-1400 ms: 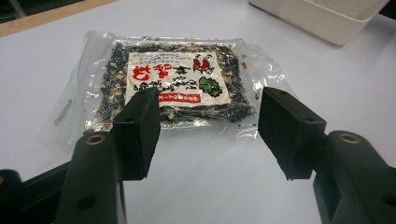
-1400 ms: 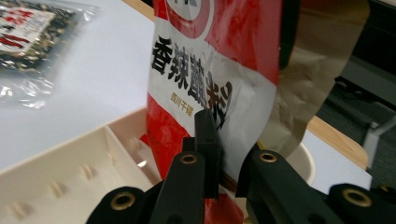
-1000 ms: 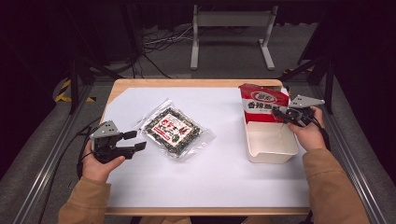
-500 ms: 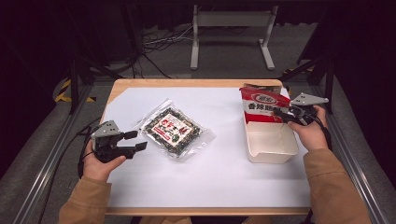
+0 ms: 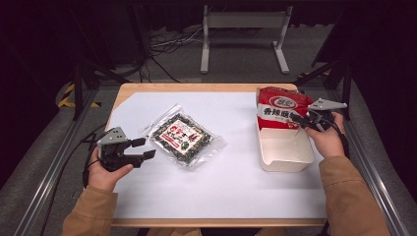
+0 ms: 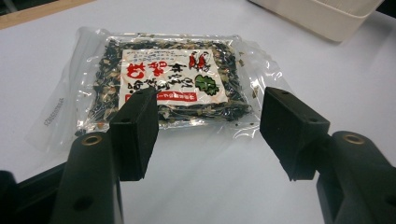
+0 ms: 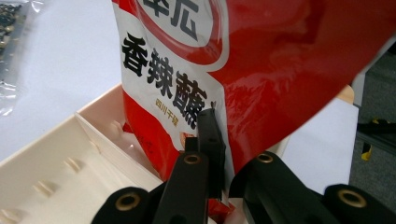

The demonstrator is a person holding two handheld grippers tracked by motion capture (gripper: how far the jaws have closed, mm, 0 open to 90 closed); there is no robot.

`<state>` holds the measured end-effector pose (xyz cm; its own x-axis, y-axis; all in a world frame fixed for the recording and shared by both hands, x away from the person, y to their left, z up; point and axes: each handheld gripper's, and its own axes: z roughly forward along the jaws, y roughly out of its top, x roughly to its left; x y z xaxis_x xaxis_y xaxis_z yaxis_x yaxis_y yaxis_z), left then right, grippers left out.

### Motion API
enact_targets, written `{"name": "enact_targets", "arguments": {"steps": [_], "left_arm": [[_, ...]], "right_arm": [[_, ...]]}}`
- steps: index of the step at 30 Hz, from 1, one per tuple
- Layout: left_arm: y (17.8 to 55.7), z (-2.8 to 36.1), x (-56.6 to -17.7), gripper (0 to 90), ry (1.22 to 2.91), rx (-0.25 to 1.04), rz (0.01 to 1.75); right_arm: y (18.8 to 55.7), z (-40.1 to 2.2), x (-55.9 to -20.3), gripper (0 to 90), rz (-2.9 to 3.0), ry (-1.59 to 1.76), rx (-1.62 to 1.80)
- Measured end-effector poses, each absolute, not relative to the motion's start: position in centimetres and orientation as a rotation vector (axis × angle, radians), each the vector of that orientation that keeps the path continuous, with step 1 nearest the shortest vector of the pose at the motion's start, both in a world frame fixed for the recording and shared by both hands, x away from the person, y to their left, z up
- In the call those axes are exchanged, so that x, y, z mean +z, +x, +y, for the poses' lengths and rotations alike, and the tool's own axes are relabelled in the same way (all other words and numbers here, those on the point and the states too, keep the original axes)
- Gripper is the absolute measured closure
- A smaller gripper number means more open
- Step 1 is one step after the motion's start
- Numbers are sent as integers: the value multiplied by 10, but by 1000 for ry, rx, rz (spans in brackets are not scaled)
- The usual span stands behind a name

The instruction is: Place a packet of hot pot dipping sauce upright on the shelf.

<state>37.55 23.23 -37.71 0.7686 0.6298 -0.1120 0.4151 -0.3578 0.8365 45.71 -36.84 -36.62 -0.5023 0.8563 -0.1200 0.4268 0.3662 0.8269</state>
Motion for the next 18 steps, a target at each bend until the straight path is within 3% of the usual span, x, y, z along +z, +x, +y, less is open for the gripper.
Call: {"name": "enact_targets", "arguments": {"steps": [4,18], "left_arm": [[376,232,-377,382,2005,281,787],[388,224,-381,352,2044,311,808]], "right_arm": [[457,-368,-367,864,2078,1134,1024],[434,-379,-356,571,2006,1188,1140]]}}
